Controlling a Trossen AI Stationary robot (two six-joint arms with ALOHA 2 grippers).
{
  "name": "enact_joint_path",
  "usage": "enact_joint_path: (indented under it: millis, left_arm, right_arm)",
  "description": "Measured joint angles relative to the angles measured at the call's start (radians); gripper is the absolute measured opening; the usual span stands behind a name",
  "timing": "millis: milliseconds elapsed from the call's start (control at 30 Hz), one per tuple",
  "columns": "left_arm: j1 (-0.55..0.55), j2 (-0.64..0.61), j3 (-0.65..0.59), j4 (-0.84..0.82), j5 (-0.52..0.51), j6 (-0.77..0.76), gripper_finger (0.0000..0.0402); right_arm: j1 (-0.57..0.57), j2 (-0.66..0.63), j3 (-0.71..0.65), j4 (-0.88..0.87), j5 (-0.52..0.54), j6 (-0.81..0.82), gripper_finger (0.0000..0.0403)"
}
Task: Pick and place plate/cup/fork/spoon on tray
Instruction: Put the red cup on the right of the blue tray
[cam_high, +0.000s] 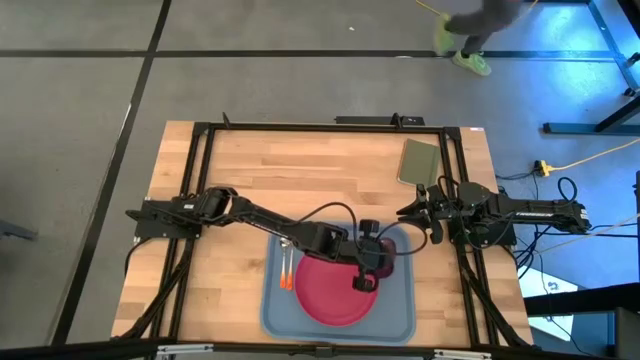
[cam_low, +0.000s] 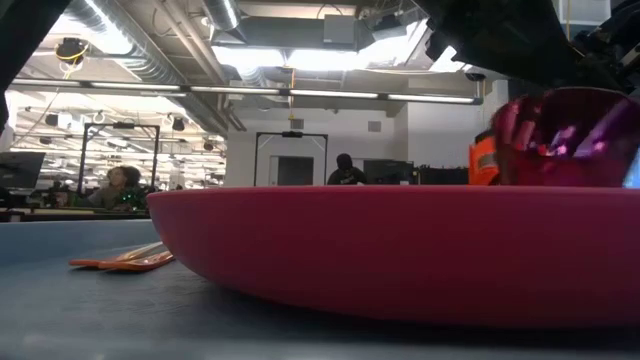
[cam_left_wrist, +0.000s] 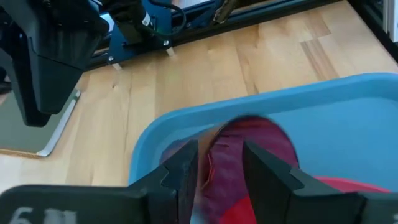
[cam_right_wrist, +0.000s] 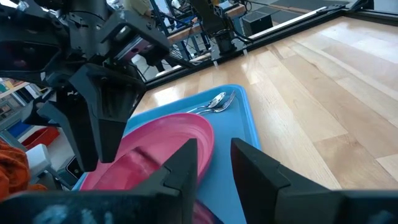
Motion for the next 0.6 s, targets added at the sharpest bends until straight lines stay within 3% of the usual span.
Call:
enact_joint_path:
  millis: [600]
  left_arm:
    - [-0.007, 0.000, 0.000, 0.001, 0.018, -0.060, 0.0118]
  right_arm:
    - [0.000, 0.000, 0.000, 0.000, 0.000, 0.000, 0.0101]
